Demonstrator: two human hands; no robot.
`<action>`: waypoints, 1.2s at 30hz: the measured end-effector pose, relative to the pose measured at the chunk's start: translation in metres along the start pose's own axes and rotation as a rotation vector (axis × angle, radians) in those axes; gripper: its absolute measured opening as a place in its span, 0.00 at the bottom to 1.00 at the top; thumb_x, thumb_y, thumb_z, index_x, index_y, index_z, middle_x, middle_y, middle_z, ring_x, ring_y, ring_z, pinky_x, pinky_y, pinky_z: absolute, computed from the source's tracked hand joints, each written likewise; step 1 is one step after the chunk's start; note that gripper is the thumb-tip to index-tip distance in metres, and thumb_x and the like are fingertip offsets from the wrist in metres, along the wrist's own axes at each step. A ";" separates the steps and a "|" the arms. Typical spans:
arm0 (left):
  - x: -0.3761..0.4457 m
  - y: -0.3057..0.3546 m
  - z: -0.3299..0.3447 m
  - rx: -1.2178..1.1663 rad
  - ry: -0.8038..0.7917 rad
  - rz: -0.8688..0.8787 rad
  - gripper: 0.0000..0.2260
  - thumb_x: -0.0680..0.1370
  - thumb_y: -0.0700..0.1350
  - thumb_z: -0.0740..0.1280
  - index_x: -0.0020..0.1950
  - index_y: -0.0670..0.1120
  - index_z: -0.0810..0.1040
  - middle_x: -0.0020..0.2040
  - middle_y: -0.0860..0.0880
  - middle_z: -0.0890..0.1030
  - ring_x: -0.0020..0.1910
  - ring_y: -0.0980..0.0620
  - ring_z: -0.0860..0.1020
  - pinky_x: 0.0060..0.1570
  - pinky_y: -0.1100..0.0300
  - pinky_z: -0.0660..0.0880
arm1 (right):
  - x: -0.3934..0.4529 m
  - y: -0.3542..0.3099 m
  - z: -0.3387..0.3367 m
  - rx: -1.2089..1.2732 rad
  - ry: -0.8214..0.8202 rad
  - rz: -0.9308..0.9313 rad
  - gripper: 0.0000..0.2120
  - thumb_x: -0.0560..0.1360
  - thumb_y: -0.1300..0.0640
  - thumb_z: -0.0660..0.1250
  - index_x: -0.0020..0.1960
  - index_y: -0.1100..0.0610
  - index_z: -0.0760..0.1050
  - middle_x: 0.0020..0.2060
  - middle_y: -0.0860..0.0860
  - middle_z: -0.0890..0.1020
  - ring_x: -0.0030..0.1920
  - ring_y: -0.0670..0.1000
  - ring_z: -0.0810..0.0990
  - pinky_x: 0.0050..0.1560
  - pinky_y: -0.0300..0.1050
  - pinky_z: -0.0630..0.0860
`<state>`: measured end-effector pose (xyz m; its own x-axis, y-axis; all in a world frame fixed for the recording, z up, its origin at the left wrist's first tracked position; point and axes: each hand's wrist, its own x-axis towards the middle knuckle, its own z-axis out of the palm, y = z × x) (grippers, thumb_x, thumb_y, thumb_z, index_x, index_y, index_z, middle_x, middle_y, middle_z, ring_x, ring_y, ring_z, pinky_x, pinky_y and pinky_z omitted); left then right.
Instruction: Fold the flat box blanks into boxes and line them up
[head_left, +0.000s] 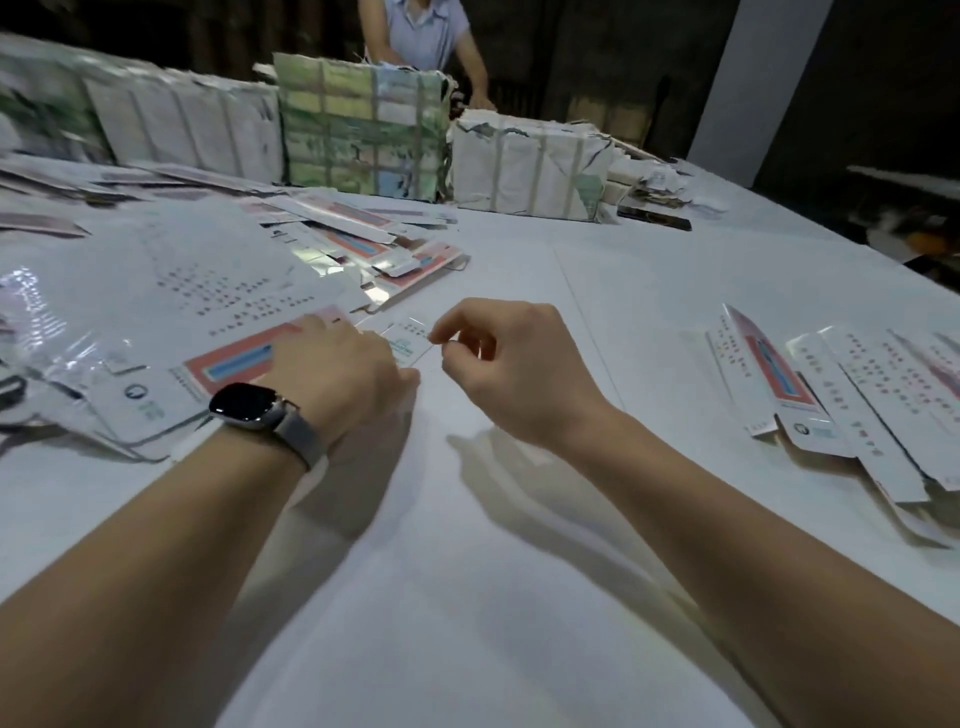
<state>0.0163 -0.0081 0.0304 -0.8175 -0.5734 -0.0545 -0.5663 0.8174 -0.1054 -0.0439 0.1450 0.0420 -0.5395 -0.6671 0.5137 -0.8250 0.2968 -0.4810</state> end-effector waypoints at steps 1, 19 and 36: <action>0.001 0.000 0.000 -0.005 0.018 0.024 0.21 0.81 0.63 0.56 0.63 0.49 0.77 0.64 0.41 0.75 0.63 0.40 0.71 0.59 0.49 0.72 | 0.000 0.002 0.000 0.003 0.012 0.006 0.08 0.73 0.59 0.67 0.46 0.50 0.84 0.29 0.40 0.75 0.35 0.46 0.73 0.43 0.46 0.76; -0.041 0.015 -0.057 -0.971 0.584 0.329 0.08 0.83 0.45 0.60 0.60 0.53 0.76 0.49 0.53 0.83 0.42 0.49 0.82 0.34 0.59 0.75 | 0.009 0.011 -0.020 0.309 0.419 0.043 0.14 0.77 0.56 0.67 0.62 0.52 0.74 0.29 0.43 0.72 0.32 0.42 0.71 0.35 0.33 0.69; -0.046 0.053 -0.022 -2.061 -0.415 0.430 0.18 0.85 0.58 0.54 0.70 0.58 0.76 0.50 0.46 0.86 0.48 0.44 0.86 0.41 0.46 0.83 | 0.007 0.035 -0.033 0.086 0.369 0.121 0.15 0.77 0.52 0.69 0.62 0.52 0.81 0.32 0.40 0.70 0.34 0.40 0.72 0.43 0.38 0.70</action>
<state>0.0217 0.0630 0.0488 -0.9914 -0.1254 0.0379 0.0874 -0.4173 0.9045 -0.0825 0.1732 0.0521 -0.6692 -0.3362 0.6627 -0.7430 0.2891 -0.6037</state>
